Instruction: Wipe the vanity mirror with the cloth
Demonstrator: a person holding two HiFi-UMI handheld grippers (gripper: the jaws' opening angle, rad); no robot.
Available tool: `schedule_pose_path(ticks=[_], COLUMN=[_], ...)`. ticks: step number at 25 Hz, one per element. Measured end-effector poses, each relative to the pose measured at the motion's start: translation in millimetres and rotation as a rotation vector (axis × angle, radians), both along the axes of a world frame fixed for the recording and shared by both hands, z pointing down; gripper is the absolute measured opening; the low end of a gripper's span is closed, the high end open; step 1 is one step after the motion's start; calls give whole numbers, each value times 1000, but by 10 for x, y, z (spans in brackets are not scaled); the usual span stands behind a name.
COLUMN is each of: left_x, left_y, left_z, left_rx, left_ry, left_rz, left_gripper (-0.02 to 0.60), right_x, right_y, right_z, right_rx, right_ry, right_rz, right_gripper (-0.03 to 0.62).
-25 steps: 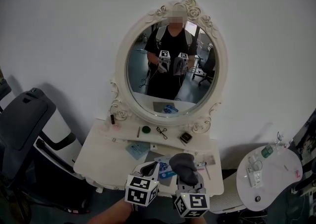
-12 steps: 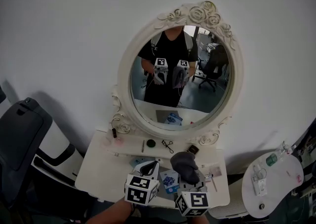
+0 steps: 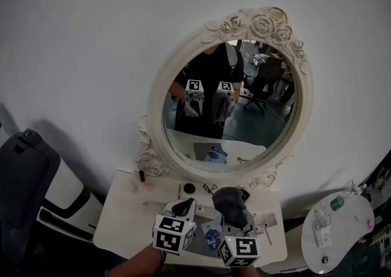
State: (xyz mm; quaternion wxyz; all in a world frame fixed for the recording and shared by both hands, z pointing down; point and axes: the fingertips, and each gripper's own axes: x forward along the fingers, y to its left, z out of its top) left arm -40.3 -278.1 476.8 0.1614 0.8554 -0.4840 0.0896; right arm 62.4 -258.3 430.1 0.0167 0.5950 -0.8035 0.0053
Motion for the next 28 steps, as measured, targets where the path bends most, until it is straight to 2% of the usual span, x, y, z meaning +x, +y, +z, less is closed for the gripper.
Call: schedule_pose_path(ticks=[4, 8, 15, 20, 23, 28], left_x=[10, 34, 108, 152, 145, 124], left_y=[-108, -146, -225, -240, -242, -249], left_z=[-7, 9, -57, -88, -88, -36], left_rx=[-1, -14, -1, 7, 6, -6], left_ry=[5, 1, 2, -9, -15, -22], left_rz=[-24, -49, -88, -101, -107, -118], left_gripper=[3, 3, 3, 3, 3, 3], right_x=[81, 301, 932, 1157, 1274, 1430], right_y=[-178, -384, -1049, -1443, -1667, -1984], right_z=[-63, -365, -1400, -2188, -2466, -2705], right_rx=[31, 103, 234, 330, 336, 299], right_ry=[43, 94, 250, 449, 535, 566], right_rz=[2, 33, 177, 259, 318, 377], right_gripper=[37, 37, 37, 37, 37, 37])
